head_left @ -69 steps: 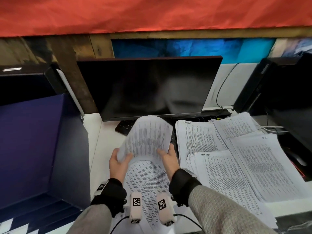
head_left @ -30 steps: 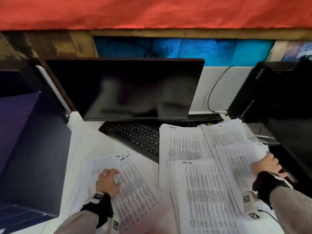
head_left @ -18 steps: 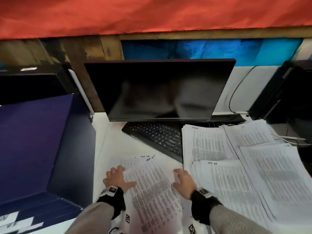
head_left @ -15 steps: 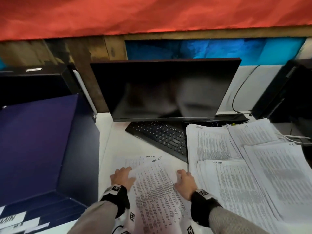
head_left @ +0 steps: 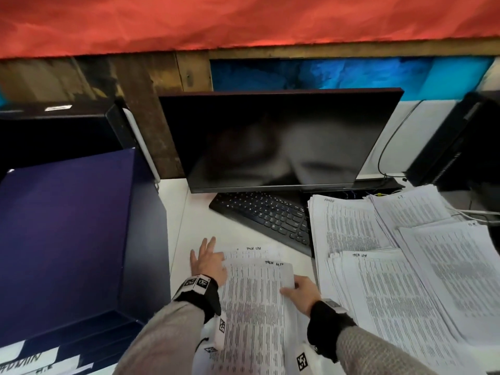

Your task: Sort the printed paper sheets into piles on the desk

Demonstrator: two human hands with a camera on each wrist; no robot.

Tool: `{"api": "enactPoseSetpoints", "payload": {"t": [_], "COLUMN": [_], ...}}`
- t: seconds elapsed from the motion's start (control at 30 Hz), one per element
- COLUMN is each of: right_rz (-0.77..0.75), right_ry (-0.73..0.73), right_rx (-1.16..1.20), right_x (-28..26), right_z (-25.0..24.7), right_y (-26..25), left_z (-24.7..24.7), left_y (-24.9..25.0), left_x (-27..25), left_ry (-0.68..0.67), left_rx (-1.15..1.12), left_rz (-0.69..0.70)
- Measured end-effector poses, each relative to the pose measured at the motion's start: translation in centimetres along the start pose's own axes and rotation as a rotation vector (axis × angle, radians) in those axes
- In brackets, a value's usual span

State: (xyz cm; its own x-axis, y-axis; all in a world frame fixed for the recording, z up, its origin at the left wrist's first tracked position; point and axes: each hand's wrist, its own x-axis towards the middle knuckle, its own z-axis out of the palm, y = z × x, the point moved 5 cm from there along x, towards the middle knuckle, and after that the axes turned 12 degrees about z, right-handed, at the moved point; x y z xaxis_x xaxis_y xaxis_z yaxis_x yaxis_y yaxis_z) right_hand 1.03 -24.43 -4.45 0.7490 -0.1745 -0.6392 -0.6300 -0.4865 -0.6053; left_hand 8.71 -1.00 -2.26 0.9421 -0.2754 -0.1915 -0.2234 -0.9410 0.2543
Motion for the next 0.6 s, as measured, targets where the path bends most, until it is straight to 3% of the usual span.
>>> {"api": "enactPoseSetpoints", "payload": {"t": [0.1, 0.17, 0.33, 0.47, 0.6], "right_rz": [-0.011, -0.021, -0.018, -0.002, 0.01], "right_ry": [-0.006, 0.029, 0.1, 0.054, 0.021], "right_rx": [0.008, -0.007, -0.06, -0.002, 0.113], "right_x": [-0.5, -0.6, -0.5, -0.5, -0.8], "right_z": [0.4, 0.4, -0.3, 0.0, 0.1], "right_y": [0.0, -0.1, -0.1, 0.1, 0.3], "left_z": [1.0, 1.5, 1.3, 0.5, 0.3], "left_y": [-1.0, -1.1, 0.0, 0.8, 1.3], "left_x": [0.8, 0.7, -1.0, -2.9, -4.4], "left_ry": [-0.144, -0.13, 0.024, 0.328, 0.431], "left_rx": [0.023, 0.049, 0.088, -0.003, -0.105], "left_rz": [-0.009, 0.006, 0.084, 0.24, 0.368]}}
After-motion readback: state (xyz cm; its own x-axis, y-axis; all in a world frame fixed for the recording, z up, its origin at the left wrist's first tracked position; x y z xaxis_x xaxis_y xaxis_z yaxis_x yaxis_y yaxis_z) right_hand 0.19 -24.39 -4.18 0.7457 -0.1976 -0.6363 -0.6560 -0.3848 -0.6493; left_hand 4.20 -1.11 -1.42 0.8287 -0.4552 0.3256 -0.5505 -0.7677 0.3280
